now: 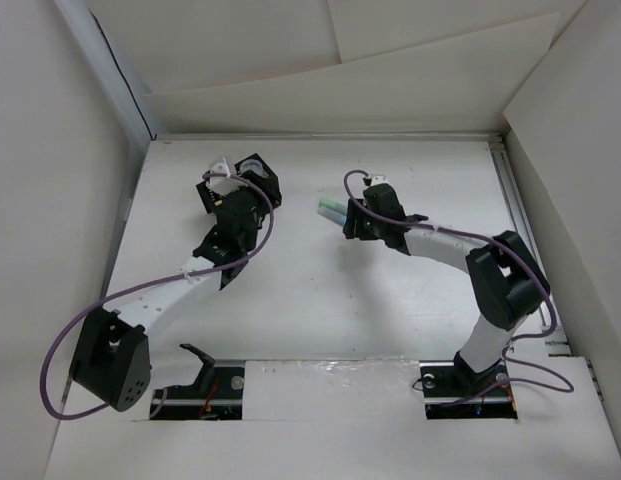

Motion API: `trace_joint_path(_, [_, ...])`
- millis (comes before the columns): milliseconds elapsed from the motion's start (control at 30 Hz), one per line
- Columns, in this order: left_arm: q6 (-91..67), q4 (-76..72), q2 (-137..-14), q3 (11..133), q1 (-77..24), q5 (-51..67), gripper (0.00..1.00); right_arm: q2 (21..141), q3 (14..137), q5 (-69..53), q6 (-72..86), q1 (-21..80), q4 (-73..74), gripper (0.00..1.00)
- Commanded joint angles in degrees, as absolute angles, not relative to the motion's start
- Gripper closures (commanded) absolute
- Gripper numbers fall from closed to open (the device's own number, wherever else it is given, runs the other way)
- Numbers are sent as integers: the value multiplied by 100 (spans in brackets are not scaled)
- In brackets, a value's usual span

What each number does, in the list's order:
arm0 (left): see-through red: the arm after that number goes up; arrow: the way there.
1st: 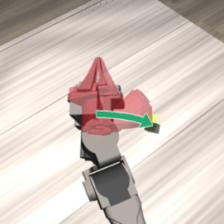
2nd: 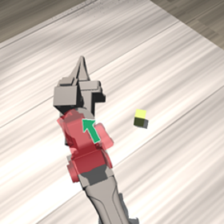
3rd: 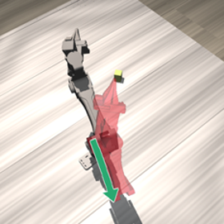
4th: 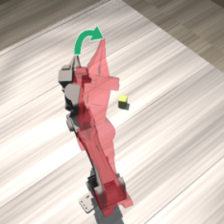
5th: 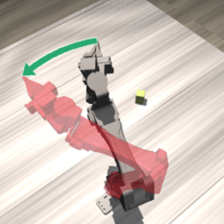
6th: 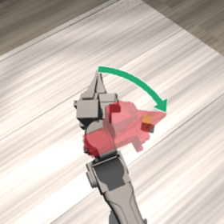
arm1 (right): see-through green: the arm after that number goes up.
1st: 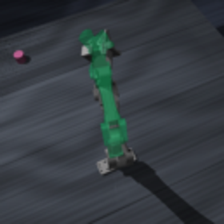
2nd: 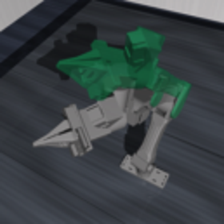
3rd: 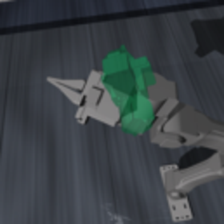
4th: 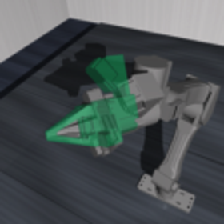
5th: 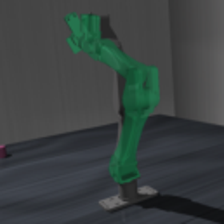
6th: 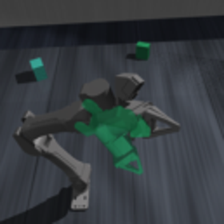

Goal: Sort the stationery into containers
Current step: Pick up the pen from the center of the board.

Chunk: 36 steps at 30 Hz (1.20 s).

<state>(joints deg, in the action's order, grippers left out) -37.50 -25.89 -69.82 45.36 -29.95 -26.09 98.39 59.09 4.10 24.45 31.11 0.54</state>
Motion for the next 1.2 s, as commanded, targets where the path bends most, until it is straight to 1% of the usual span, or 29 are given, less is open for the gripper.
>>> trace_joint_path(0, [-3894,-3110,-7084,4150,-3032,-1882,59,10027,6362,729,2531,3041,158,33])
trace_joint_path(133, [-3964,-3234,-7014,3912,-3032,-1617,59,10396,6645,729,2418,2988,430,23])
trace_joint_path(233, [-3964,-3295,-6961,3710,-3032,-1459,59,10589,6785,607,2286,2988,431,20])
trace_joint_path(467, [-4017,-3568,-6899,3358,-3032,-1187,59,10950,7153,483,2092,2988,500,20])
trace_joint_path(767, [-4017,-3683,-6952,3296,-3032,-1029,59,11390,7619,580,2030,2988,729,20])
trace_joint_path(867, [-4017,-3744,-6952,3243,-3032,-1028,59,11513,7682,580,1978,3041,729,22])
trace_joint_path(1033, [-4017,-3744,-6952,3243,-3032,-1028,59,11566,7796,527,1925,3216,729,31])
trace_joint_path(1067, [-4017,-3744,-6952,3243,-3032,-1028,59,11566,7796,527,1873,3217,729,36])
trace_joint_path(1133, [-4017,-3744,-7005,3243,-3032,-1028,59,11566,7796,659,1872,3357,729,40])
trace_joint_path(1167, [-4017,-3744,-7005,3243,-3032,-1028,59,11566,7796,659,1872,3357,729,46])
